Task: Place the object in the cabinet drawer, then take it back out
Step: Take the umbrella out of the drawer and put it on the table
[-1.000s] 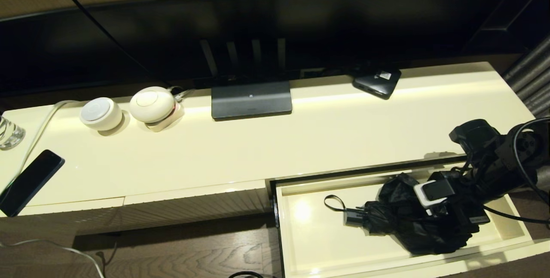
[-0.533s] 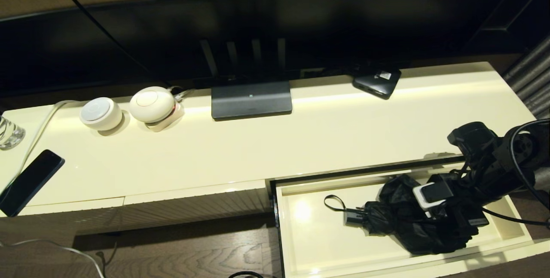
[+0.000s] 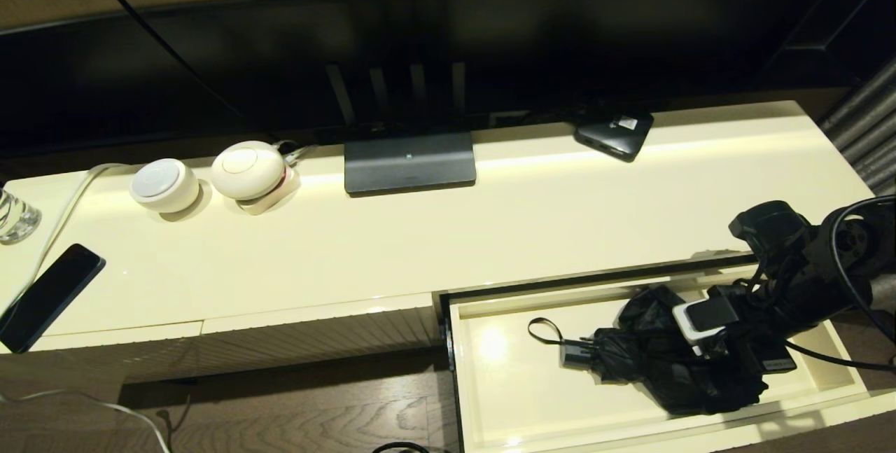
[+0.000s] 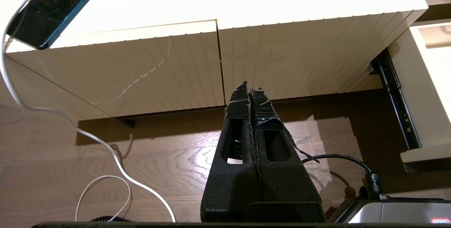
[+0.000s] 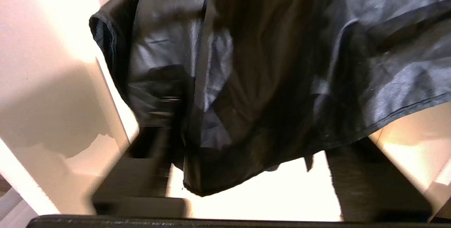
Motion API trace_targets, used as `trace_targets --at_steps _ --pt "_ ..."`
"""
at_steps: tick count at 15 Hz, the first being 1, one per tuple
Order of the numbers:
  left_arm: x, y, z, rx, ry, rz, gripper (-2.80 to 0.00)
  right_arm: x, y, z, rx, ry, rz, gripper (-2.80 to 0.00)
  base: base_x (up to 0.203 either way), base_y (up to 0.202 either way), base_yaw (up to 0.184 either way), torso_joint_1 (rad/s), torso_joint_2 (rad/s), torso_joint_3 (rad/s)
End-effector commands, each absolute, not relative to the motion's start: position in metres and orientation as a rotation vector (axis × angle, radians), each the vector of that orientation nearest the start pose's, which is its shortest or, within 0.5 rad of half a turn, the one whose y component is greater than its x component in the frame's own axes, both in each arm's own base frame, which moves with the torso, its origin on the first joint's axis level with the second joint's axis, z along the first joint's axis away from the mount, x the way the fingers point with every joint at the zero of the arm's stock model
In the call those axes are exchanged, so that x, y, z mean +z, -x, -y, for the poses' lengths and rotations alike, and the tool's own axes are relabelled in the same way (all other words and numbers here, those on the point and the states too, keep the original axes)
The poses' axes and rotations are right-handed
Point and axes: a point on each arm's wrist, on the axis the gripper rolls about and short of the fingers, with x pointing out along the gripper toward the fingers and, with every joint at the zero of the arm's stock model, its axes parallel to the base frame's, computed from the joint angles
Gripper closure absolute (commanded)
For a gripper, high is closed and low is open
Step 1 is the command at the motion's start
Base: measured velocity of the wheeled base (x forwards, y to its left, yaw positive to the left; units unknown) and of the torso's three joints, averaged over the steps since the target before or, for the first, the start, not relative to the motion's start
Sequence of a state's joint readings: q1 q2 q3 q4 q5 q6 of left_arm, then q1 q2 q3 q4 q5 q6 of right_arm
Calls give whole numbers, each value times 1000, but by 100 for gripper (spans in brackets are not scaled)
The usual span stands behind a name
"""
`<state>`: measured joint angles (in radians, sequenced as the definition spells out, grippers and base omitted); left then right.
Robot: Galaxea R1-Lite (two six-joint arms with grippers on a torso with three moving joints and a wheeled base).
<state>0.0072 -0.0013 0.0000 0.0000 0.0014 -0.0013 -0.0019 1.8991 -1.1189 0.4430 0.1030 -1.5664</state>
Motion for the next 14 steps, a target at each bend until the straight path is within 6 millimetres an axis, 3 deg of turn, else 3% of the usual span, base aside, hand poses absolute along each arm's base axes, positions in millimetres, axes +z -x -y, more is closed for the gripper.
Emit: trace_targets --at_steps 1,10,14 --pt "75 23 0 9 2 -3 0 121 -309 -2 1008 1297 -860 0 0 0 0 0 0 0" --pt "75 23 0 9 2 -2 0 115 -300 -2 1033 1284 -883 0 0 0 0 0 0 0" --pt "75 23 0 9 2 -2 0 133 -288 -2 997 1303 -836 0 0 0 0 0 0 0"
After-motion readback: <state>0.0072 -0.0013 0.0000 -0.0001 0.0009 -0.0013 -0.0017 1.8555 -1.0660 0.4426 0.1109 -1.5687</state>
